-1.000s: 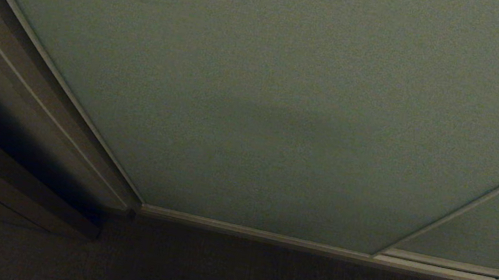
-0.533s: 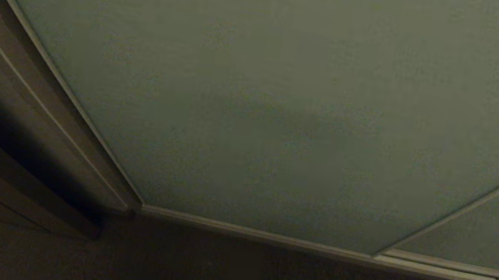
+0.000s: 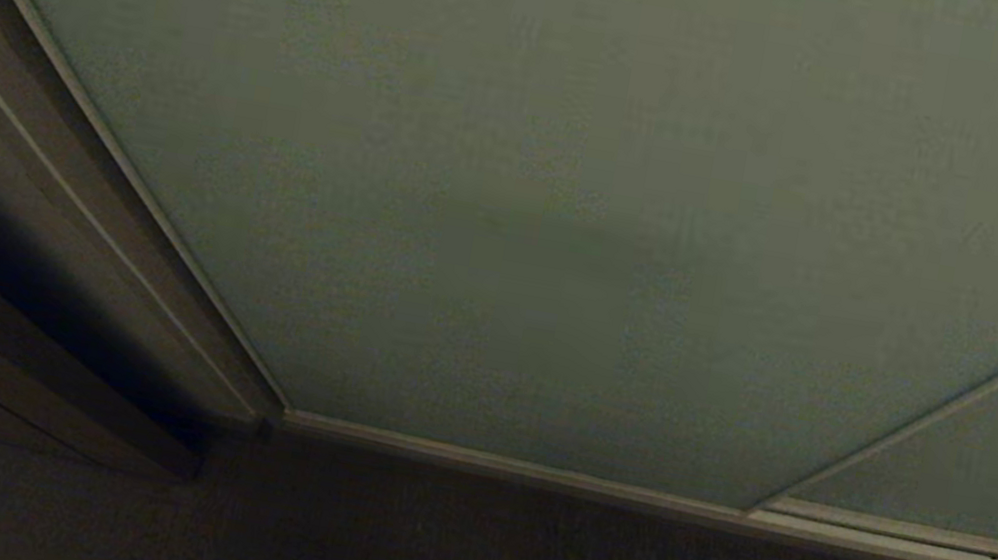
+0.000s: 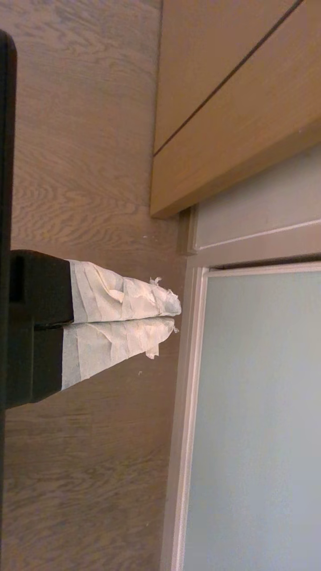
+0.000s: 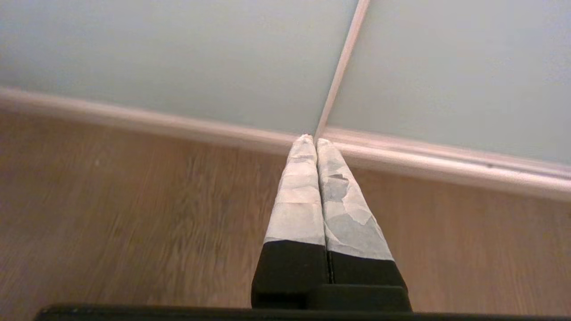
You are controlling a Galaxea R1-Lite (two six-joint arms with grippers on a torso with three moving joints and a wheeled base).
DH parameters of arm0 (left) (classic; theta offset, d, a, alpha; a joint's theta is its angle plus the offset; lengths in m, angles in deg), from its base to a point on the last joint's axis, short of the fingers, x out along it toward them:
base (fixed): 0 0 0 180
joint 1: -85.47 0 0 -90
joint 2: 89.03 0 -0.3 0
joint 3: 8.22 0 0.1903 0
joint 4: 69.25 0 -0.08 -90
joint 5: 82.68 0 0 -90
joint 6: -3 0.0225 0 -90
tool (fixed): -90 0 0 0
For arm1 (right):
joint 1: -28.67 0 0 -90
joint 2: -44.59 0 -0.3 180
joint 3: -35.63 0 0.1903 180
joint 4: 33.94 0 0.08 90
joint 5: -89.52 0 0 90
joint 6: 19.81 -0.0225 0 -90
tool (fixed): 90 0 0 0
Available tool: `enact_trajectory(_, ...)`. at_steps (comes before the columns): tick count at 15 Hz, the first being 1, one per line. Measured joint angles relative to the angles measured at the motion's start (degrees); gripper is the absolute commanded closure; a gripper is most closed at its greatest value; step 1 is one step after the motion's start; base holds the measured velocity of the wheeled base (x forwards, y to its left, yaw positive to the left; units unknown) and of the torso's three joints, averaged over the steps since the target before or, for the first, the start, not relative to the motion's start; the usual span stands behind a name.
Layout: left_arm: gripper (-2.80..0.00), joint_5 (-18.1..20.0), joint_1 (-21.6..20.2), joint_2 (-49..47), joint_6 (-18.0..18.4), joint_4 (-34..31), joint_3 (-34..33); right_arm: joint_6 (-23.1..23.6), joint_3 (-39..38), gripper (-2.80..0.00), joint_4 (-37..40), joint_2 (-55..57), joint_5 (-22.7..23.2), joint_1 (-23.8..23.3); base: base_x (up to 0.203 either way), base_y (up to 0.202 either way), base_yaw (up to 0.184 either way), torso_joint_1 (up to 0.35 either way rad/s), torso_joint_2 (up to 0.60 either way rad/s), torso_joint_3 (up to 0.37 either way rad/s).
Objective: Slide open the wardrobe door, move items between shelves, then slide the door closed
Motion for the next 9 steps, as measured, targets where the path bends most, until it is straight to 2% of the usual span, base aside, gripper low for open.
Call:
enact_trajectory(5, 0.00, 0.0, 0.0, 0.0, 0.0, 0.0, 0.0, -3.1, -0.5, 0.00, 0.0, -0.8, -0.3, 0.0, 0.000, 0.000, 0.000, 0.000, 0.00, 0.000)
enact_trajectory(9, 0.00, 0.0, 0.0, 0.0, 0.0, 0.0, 0.0, -3.2, -0.5, 0.00, 0.0, -0.8, -0.3, 0.0, 0.000, 0.000, 0.000, 0.000, 0.00, 0.000)
